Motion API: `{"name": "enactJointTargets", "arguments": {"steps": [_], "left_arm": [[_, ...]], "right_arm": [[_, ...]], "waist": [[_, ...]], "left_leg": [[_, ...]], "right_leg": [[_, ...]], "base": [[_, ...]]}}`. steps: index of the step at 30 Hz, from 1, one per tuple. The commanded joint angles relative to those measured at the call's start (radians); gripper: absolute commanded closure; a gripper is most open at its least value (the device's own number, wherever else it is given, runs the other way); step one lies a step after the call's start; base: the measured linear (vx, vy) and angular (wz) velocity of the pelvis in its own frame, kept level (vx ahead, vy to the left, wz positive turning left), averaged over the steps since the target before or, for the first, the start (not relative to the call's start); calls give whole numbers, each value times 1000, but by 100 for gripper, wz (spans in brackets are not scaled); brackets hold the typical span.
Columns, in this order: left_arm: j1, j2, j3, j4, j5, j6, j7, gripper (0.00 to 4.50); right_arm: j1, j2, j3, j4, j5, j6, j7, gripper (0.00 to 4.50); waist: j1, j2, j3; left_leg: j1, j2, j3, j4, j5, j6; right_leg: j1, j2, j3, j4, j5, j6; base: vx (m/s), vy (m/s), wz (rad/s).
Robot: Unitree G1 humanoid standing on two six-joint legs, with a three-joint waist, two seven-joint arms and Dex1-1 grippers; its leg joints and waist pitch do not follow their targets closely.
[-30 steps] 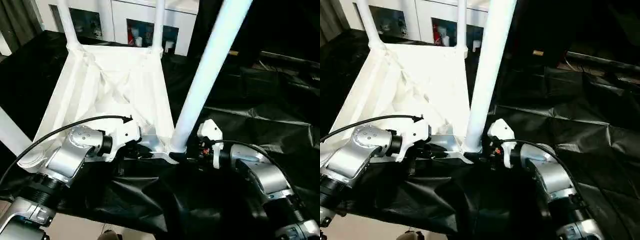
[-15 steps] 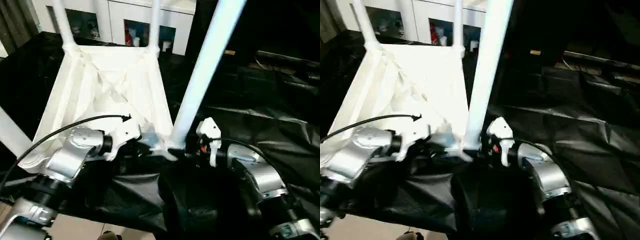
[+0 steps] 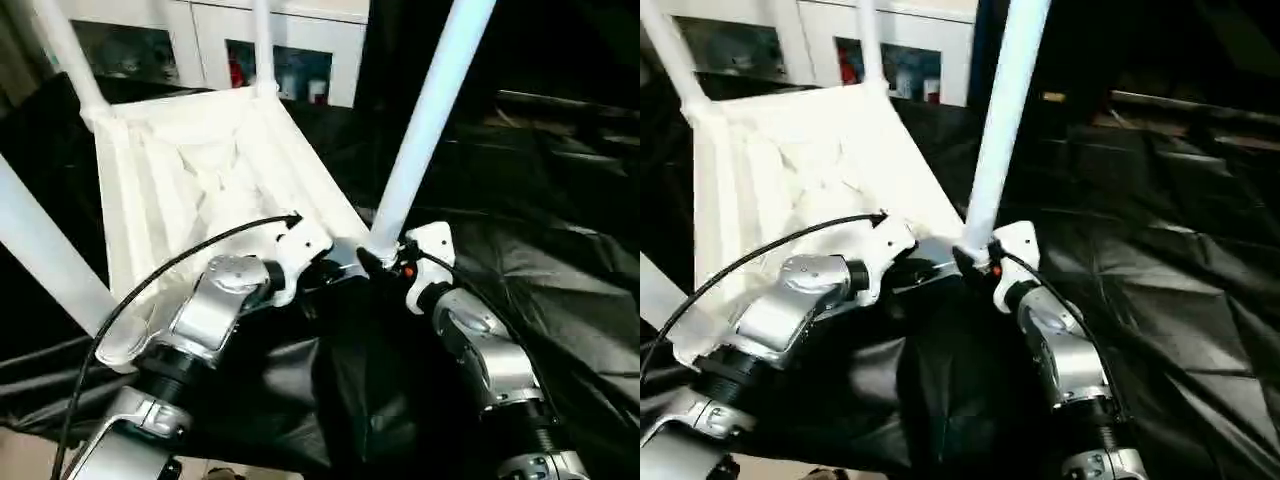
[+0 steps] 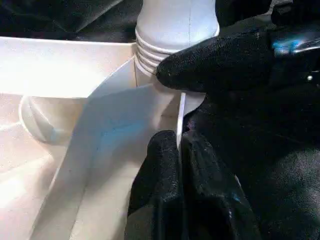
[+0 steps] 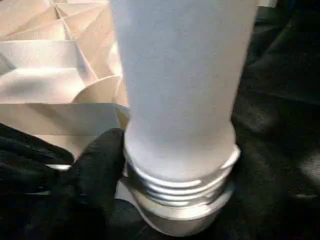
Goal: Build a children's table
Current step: Rotate leg to tighten
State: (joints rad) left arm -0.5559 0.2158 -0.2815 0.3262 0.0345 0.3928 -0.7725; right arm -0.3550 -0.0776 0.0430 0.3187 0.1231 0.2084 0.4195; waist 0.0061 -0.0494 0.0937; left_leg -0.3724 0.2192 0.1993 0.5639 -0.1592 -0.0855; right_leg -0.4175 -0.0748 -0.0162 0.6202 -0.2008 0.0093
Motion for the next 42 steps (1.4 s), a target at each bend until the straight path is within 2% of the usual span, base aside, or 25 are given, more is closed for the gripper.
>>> {"name": "enactJointTargets", "arguments": {"steps": [1,2,3,4,9,11,16,18,19,21,27,28,31,38,40,42], "left_arm": [[18,-42,-36,2,-24,2,1,450],[25,-22,-38,-9,-25,2,-22,450],[31,-5,-39,-19,-26,2,-41,450],[44,25,-42,-38,-32,4,-80,450],[89,125,-53,-88,-57,-28,-220,450],[95,141,-56,-96,-63,-30,-245,450],[116,222,-61,-137,-97,-46,-373,450],[118,232,-61,-145,-103,-42,-391,450],[119,247,-61,-155,-112,-39,-416,450],[120,261,-63,-168,-127,-31,-445,450],[111,285,-64,-167,-134,-38,-478,450],[111,287,-64,-167,-134,-38,-483,450],[110,292,-61,-171,-136,-34,-486,450],[121,294,-55,-175,-140,-34,-475,450],[125,288,-47,-176,-138,-30,-458,450],[125,258,-26,-167,-116,-6,-367,450]], "right_arm": [[2,38,129,-19,46,41,173,59],[3,10,132,-33,54,47,213,54],[3,-14,135,-45,60,52,246,54],[5,-57,137,-64,72,60,307,54],[5,-187,125,-104,115,88,485,54],[4,-207,125,-109,123,92,512,54],[-9,-292,138,-129,147,112,651,54],[-13,-301,141,-128,146,111,667,54],[-22,-310,149,-118,139,104,688,54],[-33,-320,158,-109,131,93,714,54],[-70,-329,199,-63,109,45,782,54],[-72,-327,200,-59,111,44,789,79],[-80,-325,203,-50,117,47,809,86],[-77,-333,214,-36,114,31,829,149],[-72,-330,210,-36,115,31,825,170],[-56,-308,186,-33,123,35,779,179]], "waist": [[15,5,-51],[15,8,-53],[15,8,-53],[15,11,-56],[17,12,-63],[20,12,-62],[34,15,-60],[37,15,-61],[38,9,-64],[42,11,-66],[50,7,-68],[52,7,-68],[55,5,-69],[57,2,-72],[57,3,-73],[56,4,-73]], "left_leg": [[6,-2,-5,-54,-205,41],[7,-1,-6,-55,-222,38],[8,0,-7,-55,-225,40],[6,2,-7,-55,-213,47],[6,2,-4,-49,-151,74],[8,5,-2,-49,-157,84],[17,9,0,-51,-181,63],[17,9,1,-51,-180,60],[17,8,2,-50,-174,58],[17,9,0,-49,-165,57],[16,8,3,-46,-140,65],[16,7,3,-45,-140,66],[15,7,2,-45,-133,64],[13,5,3,-42,-108,75],[14,5,3,-42,-108,76],[14,6,4,-41,-112,76]], "right_leg": [[48,-30,25,-79,-96,-205],[51,-30,24,-80,-107,-206],[52,-30,24,-80,-107,-207],[54,-31,24,-77,-79,-215],[61,-29,24,-65,41,-257],[58,-31,24,-65,35,-268],[53,-31,26,-67,-17,-268],[51,-31,26,-66,-15,-269],[53,-31,26,-65,-14,-269],[54,-32,25,-61,-14,-271],[53,-33,26,-57,6,-273],[53,-33,26,-58,3,-270],[54,-34,26,-56,0,-266],[57,-32,25,-52,34,-268],[57,-32,25,-51,35,-270],[57,-32,26,-52,34,-272]], "base": [[0,0,0],[0,0,0],[0,0,0],[0,0,0],[0,0,0],[0,0,0],[0,0,0],[0,0,0],[0,0,0],[0,0,0],[0,0,0],[0,0,0],[0,0,0],[0,0,0],[0,0,0],[0,0,0]]}}
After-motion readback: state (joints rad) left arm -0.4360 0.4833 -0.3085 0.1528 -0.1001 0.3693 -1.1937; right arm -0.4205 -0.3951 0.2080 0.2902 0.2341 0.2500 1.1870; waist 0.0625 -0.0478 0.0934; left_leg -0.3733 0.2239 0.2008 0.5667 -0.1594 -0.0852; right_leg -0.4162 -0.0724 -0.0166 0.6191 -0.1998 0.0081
